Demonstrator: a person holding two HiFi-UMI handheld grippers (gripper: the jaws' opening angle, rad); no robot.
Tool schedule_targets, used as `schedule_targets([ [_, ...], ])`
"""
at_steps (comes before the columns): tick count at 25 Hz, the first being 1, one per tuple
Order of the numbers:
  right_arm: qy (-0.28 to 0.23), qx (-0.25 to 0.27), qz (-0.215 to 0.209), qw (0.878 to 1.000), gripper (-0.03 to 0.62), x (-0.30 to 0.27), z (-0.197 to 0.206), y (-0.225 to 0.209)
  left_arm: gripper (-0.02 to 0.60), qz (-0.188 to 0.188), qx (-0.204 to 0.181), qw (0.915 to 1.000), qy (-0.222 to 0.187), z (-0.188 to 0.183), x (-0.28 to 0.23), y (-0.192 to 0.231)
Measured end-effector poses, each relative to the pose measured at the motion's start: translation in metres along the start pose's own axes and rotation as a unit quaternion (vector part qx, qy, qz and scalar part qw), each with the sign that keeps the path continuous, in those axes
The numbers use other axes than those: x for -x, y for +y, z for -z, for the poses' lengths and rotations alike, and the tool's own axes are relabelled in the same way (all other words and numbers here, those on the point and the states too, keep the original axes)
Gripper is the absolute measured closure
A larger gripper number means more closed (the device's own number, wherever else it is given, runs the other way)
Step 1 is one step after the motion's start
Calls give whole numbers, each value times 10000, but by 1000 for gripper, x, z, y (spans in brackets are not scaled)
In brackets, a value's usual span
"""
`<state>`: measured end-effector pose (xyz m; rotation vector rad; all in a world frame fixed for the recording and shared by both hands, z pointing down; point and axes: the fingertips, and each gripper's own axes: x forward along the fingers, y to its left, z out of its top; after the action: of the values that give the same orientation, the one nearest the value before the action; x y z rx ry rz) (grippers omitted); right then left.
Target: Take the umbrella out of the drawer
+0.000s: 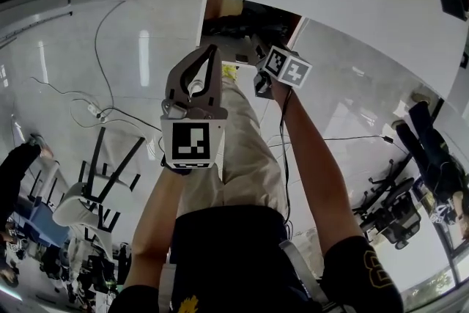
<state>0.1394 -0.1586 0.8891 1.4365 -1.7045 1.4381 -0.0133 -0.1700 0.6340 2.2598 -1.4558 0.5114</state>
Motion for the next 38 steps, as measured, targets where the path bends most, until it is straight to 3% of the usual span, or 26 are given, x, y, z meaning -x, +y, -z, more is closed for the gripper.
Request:
schedule_targets([
  [6, 84, 40, -37, 9999, 238, 2, -9, 5, 563, -261, 281, 9992, -66, -13, 4, 8],
  [14, -51, -43, 144, 9999, 224, 3, -19, -3, 563, -290, 486, 9984, -79, -22, 7, 4],
  [19, -172, -388, 289, 9987, 220, 3, -30, -1, 563, -388, 646, 9972, -36, -19, 14, 5],
  [28, -415, -652, 1262, 9890, 145, -10, -32, -11, 563, -513, 747, 9959, 49, -16, 21, 6],
  [38, -85, -807, 780, 9936, 100, -22, -32, -9, 563, -509, 755, 9958, 115, -18, 24, 6],
])
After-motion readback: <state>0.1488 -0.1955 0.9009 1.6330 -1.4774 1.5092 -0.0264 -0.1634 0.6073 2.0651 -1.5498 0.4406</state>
